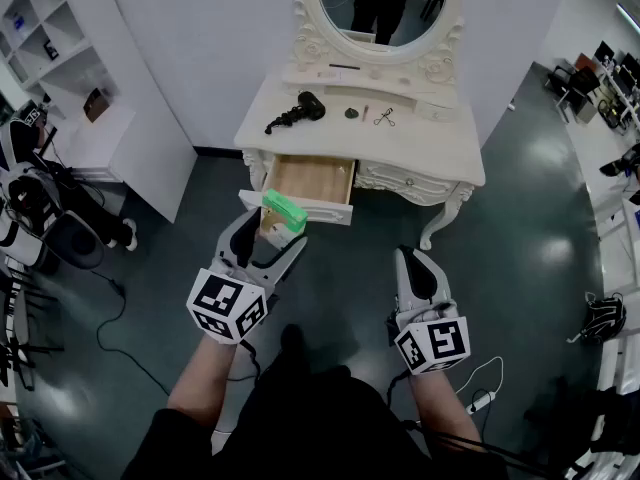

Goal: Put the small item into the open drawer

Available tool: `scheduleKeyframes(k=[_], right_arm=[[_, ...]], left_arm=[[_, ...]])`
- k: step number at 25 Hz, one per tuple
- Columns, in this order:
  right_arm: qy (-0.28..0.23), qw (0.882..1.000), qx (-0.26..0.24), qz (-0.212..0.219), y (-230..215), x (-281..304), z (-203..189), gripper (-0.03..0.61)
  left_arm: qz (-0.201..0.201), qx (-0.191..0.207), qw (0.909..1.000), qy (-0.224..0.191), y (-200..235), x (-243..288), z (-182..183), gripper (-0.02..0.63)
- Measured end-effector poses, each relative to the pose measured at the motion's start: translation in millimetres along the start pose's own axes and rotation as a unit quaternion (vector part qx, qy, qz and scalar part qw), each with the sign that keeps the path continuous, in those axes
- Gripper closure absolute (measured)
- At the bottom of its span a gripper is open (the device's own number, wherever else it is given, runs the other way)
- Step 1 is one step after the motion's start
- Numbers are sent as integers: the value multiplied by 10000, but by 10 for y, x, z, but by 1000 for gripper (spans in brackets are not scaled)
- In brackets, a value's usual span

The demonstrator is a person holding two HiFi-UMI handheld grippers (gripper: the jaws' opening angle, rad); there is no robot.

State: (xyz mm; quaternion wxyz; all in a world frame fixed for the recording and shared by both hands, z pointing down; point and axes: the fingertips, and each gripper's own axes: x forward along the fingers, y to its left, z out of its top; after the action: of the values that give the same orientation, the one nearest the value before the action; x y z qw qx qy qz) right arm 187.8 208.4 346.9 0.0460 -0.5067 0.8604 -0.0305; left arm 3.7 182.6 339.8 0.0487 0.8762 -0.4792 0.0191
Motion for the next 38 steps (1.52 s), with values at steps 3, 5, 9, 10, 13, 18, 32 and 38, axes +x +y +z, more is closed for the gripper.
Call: scheduleKeyframes(k=[3,5,9,10,13,18,32,38], right_arm=[[-16,10000,21,-63,40,-86,36,575],[-20,10000,6,-65,89,-115,47,575],[97,9999,-39,-54,137,-82,-42,575],[118,9999,-41,-64,147,-60,-62,575],[104,9998,-116,-89,214,45,-60,562],[31,9993,-182,-340,248,312,20,481],[348,9925,-343,-1119,553,1164,-95,466],[438,9922,-389,-1098,651,1418,-137,466]], left_arm=[[-36,3,10000,74,-57,-97,-56,267],[-43,39,9999,122,-55,-147,-86,267],[-57,-51,9998,185,19,-184,-177,267],[-64,-81,9997,215,54,-194,-203,267],[-13,-17,9994,332,257,-224,-262,267],[-97,261,9985,481,656,-182,-342,267],[-959,224,9929,671,1613,93,-683,267],[-972,90,9926,727,1851,150,-794,267]])
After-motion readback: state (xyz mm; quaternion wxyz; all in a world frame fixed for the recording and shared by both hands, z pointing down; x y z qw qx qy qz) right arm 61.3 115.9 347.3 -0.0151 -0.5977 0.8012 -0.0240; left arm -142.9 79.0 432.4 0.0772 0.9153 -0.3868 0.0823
